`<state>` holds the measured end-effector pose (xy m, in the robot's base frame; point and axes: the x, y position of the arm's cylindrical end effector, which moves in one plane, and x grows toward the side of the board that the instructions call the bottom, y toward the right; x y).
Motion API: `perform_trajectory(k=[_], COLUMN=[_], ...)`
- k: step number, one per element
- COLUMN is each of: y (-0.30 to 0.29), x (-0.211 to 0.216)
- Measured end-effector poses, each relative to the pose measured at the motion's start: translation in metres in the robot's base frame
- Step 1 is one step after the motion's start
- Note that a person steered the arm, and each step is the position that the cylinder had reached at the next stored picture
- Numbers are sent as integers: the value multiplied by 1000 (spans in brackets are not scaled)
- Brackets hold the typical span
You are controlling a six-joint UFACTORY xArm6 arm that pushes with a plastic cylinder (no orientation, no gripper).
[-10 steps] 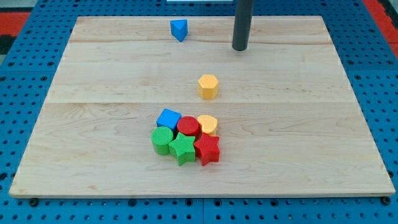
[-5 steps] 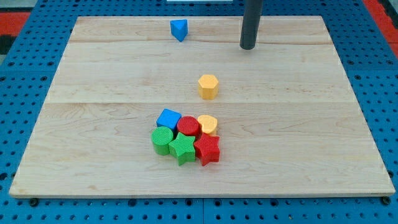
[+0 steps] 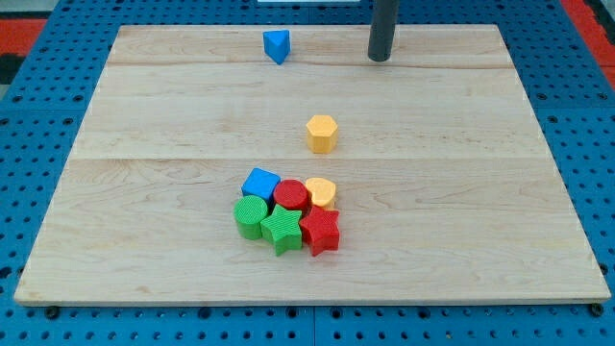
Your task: Push the yellow hexagon towards the group of the blocks
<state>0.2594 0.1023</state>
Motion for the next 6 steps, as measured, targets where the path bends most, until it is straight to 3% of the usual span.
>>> perform_trajectory(k=[2, 3, 6], y=[6, -61, -124], x=[62, 88, 175])
